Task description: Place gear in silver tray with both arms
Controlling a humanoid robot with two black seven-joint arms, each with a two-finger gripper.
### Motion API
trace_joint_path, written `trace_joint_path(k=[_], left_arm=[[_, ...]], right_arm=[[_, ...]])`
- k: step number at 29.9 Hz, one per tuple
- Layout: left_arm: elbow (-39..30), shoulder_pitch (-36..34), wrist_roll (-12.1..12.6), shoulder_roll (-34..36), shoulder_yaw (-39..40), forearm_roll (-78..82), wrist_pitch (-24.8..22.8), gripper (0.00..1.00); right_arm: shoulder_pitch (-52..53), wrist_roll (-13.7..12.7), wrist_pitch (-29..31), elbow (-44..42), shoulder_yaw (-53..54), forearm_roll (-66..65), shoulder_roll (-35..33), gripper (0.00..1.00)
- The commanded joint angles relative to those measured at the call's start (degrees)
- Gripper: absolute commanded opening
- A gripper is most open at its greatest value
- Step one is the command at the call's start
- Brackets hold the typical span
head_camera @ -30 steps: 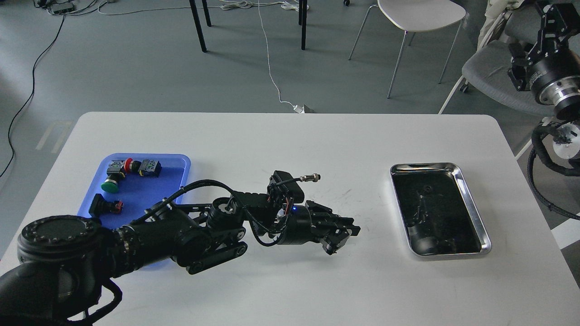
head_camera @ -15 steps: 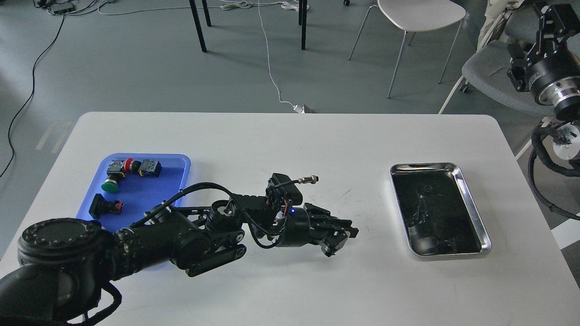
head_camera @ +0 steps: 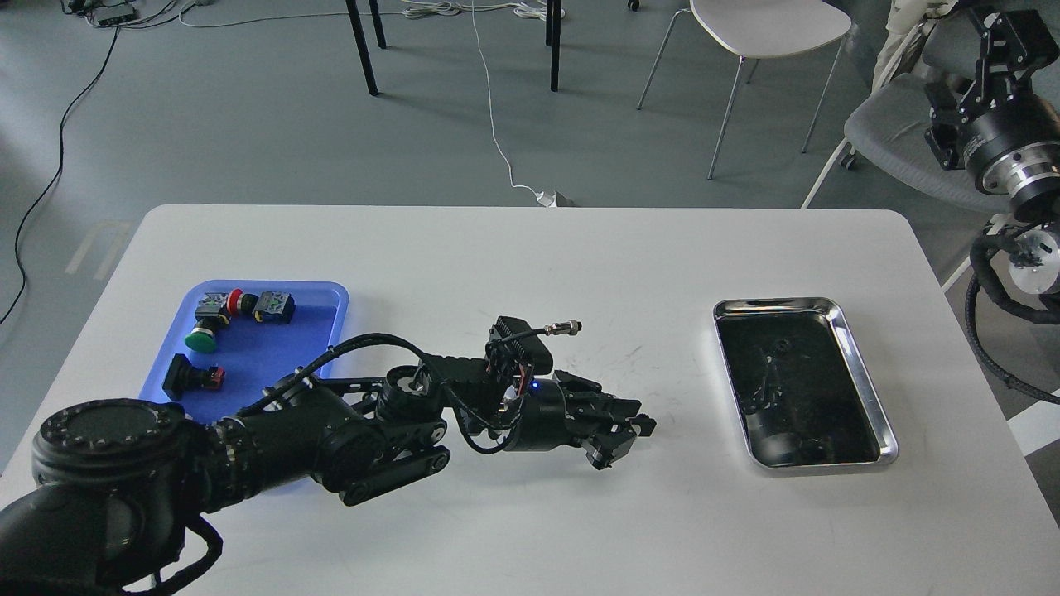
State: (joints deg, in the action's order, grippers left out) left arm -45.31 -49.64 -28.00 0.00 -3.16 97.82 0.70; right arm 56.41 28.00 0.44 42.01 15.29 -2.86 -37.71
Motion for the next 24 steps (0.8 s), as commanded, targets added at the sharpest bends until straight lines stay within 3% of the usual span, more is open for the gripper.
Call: trace_joint_path(k=[1, 12, 24], left_arm=[[0.05, 0.07, 0.0, 0.0, 0.09, 0.0, 0.0, 0.37], [-0.39, -1.42, 0.0, 0.0, 1.49, -6.67, 0.09, 0.46], [1.27, -11.96, 0.0, 7.55, 3.86, -27.41, 0.53, 0.61]], right_arm=[[-0.07, 0.0, -0.01, 0.0, 0.0, -0.13, 0.0, 0.94], [0.28, 0.0, -0.01, 0.17, -0.26, -3.9, -0.09, 0.94], [3.53, 0.0, 0.96, 0.88, -0.44, -6.71, -0.61, 0.95]])
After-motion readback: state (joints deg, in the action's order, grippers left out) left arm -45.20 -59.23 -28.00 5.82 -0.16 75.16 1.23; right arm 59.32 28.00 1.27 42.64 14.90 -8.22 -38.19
